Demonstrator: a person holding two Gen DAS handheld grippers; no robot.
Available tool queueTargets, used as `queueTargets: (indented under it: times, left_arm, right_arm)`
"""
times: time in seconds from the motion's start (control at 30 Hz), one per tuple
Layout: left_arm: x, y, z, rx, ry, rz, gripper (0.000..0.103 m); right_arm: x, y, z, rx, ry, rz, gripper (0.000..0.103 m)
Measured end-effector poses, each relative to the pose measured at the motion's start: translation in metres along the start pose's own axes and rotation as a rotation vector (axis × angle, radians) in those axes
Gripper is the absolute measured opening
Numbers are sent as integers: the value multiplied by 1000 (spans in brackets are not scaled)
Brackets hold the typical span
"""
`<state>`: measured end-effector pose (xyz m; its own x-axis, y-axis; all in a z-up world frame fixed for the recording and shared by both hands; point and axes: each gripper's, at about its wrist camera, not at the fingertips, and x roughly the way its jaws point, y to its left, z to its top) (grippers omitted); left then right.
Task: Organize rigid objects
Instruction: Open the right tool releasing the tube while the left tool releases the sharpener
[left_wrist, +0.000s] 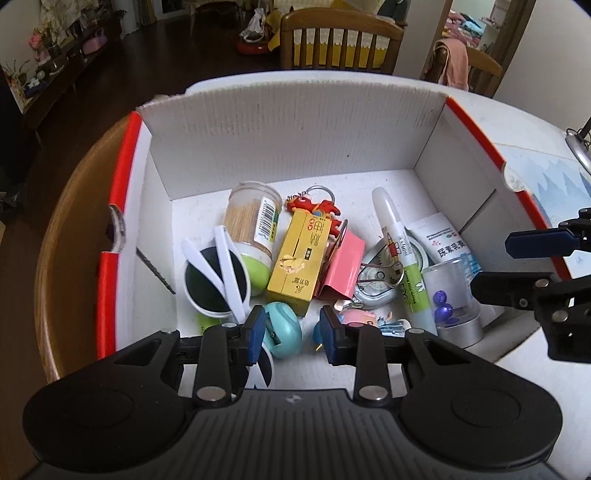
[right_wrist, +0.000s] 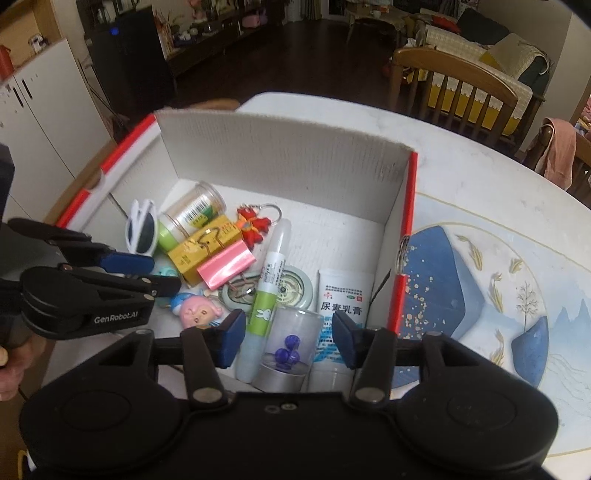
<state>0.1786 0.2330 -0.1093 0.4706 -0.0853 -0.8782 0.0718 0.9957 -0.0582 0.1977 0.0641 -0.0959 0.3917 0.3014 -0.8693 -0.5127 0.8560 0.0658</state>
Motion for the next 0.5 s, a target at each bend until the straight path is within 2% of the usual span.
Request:
queueTargets:
  times: [0.07, 0.13, 0.17, 0.2, 0.3, 0.5]
  left_arm:
    - [-7, 0, -1, -1, -13, 3, 33]
    - [-16, -1, -3, -6, -35, 1, 48]
    - [-22, -1, -3, -6, -51, 4, 59]
    - [-28, -3, -4, -4, -71, 6, 65]
    - [-43, -7, -5, 6, -105, 3, 65]
    - [-70, -15, -9, 12, -158, 1, 67]
  right_arm:
    - [-6, -2, -1, 8, -16, 15, 52]
    - [-13, -3, -2, 15, -31, 28, 52]
    - [-16, -3, -3, 18, -40, 35, 52]
    - [-19, -4, -4, 20, -49, 45, 52]
    - [-30, -6, -7, 24, -77, 63, 53]
    - [-49, -9, -13, 41, -128, 97, 62]
